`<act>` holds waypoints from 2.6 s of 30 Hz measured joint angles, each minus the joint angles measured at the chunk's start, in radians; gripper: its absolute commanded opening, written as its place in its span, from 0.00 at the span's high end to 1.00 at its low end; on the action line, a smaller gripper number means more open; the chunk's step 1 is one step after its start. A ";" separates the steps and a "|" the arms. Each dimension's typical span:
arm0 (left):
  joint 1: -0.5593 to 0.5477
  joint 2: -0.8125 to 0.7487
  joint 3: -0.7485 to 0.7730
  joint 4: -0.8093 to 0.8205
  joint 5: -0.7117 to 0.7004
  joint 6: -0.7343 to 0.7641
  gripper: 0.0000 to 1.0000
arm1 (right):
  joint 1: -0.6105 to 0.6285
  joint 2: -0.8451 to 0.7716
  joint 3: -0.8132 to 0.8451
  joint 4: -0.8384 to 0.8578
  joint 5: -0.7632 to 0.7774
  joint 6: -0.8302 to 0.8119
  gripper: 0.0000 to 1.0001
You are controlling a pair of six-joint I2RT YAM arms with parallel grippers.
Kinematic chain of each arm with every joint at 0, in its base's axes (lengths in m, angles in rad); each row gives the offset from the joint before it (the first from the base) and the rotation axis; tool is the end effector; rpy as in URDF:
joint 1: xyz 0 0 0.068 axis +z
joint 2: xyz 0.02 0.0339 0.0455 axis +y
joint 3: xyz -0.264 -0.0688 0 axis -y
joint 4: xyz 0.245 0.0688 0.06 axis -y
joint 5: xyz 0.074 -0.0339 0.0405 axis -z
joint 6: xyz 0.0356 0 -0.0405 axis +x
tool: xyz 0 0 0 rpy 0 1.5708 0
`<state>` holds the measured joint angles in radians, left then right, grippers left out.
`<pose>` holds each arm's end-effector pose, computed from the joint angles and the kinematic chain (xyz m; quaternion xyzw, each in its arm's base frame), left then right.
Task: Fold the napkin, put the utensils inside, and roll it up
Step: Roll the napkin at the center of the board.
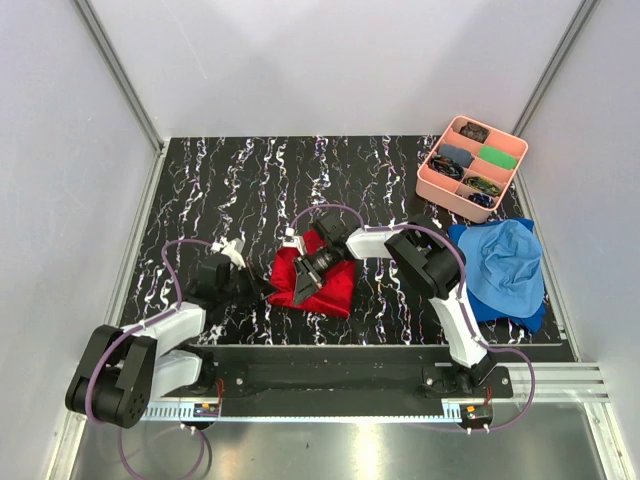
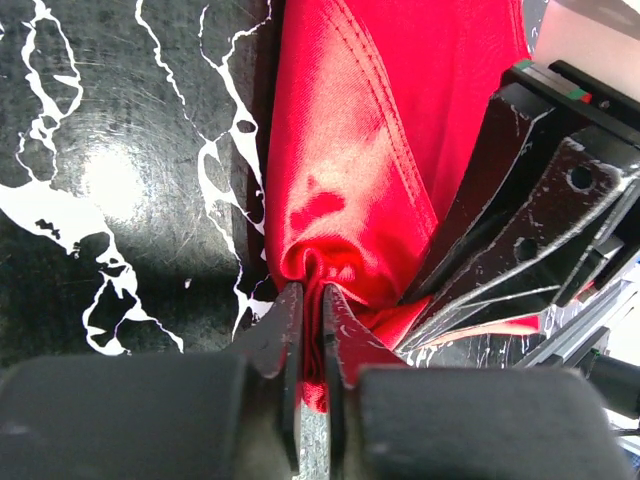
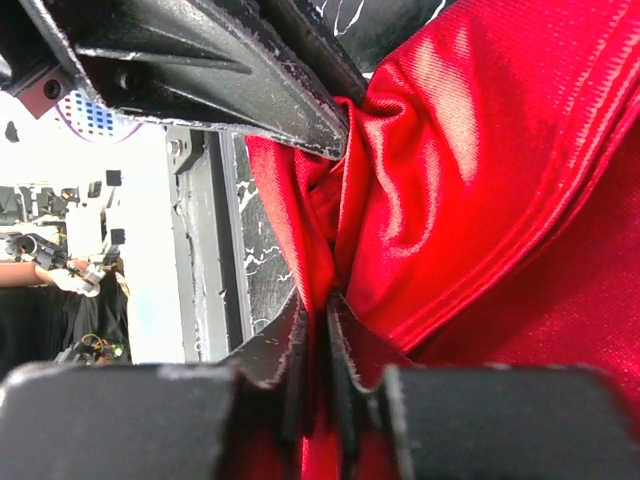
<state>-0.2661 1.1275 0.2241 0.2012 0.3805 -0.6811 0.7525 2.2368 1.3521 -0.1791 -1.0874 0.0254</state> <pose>0.1772 -0.0620 0.1275 -0.1057 0.8881 -0.3411 0.2895 0.2914 0.3160 0.0904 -0.4158 0.7282 0.5448 0.0087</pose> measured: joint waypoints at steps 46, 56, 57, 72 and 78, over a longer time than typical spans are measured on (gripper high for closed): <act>-0.001 0.120 0.155 -0.208 0.000 0.029 1.00 | 0.378 -0.520 -0.329 0.146 1.041 -0.237 0.27; -0.001 0.120 0.155 -0.208 0.001 0.029 1.00 | 0.435 -0.512 -0.312 0.137 1.047 -0.239 0.27; -0.001 0.120 0.155 -0.208 0.001 0.029 1.00 | 0.435 -0.506 -0.312 0.137 1.051 -0.240 0.27; -0.001 0.120 0.155 -0.208 0.002 0.029 1.00 | 0.433 -0.419 -0.312 0.131 1.159 -0.287 0.28; -0.001 0.120 0.155 -0.208 0.002 0.030 1.00 | 0.433 -0.419 -0.312 0.131 1.173 -0.310 0.28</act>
<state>-0.2668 1.2472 0.3794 -0.0067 0.3824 -0.6514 1.1858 1.8175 1.0397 -0.0479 0.0853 -0.2844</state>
